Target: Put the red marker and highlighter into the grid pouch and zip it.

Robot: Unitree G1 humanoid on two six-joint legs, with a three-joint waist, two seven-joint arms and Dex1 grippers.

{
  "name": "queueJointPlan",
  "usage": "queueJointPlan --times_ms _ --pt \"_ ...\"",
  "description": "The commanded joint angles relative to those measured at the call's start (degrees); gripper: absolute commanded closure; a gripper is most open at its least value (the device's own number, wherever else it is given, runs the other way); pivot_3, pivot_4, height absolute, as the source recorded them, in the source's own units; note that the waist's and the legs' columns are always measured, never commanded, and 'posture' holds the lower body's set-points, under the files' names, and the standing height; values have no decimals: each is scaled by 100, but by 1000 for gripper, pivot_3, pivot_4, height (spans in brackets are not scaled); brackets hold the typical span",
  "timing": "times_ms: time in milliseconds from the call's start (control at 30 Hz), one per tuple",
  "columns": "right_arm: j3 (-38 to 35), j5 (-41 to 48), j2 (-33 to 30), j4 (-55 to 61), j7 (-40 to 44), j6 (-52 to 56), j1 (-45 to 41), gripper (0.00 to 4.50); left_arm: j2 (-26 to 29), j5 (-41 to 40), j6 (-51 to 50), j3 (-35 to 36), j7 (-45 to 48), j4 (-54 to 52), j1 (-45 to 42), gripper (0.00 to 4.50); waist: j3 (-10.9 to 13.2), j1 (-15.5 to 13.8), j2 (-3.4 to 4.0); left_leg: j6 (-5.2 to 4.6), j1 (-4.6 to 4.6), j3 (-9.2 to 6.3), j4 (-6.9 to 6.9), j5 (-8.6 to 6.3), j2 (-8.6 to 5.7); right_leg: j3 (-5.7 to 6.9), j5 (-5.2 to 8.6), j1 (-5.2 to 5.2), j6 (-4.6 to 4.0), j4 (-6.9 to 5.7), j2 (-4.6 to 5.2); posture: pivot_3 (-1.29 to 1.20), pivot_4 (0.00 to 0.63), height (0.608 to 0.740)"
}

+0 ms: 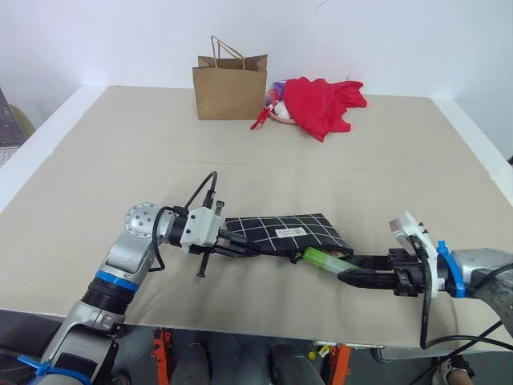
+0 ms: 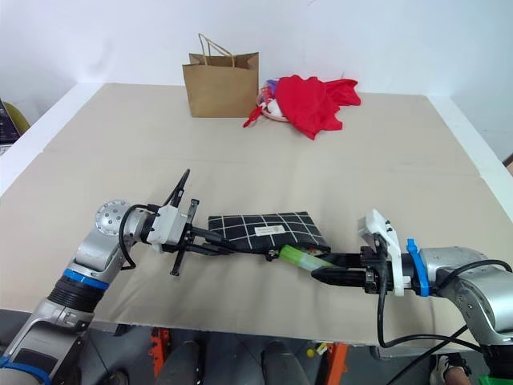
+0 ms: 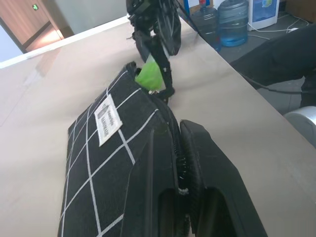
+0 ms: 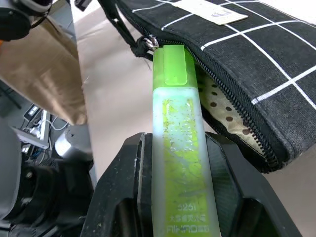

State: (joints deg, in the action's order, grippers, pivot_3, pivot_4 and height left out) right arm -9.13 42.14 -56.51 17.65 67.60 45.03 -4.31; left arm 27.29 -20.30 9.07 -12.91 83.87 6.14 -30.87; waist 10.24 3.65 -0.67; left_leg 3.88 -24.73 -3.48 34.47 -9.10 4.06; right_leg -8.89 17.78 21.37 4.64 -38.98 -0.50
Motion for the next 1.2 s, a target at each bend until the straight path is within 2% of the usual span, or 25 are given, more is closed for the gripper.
queueJointPlan --times_ms 33,367,667,1200 --pt "96 -125 35 -48 -103 -41 -240 3341 -39 -77 49 52 -49 -200 -26 4500 0 2 0 0 0 1 0 0 0 -1 0 1 0 0 0 0 150 740" --pt "404 -526 3 -294 -31 -255 -434 3341 -35 -55 58 50 -65 -207 -19 4500 0 -2 0 0 -1 0 -1 0 0 0 0 1 0 0 0 0 150 740" --pt "234 -642 -126 -593 148 -417 -405 3341 18 -40 80 57 -72 -233 29 4500 0 -1 0 0 0 0 0 0 0 0 0 1 0 0 0 0 150 740" --pt "957 -410 665 -22 -295 216 -1404 3341 -114 -3 119 -12 -113 -167 -26 4500 1 44 0 0 -2 -2 -1 0 0 2 0 1 0 -1 0 0 150 740"
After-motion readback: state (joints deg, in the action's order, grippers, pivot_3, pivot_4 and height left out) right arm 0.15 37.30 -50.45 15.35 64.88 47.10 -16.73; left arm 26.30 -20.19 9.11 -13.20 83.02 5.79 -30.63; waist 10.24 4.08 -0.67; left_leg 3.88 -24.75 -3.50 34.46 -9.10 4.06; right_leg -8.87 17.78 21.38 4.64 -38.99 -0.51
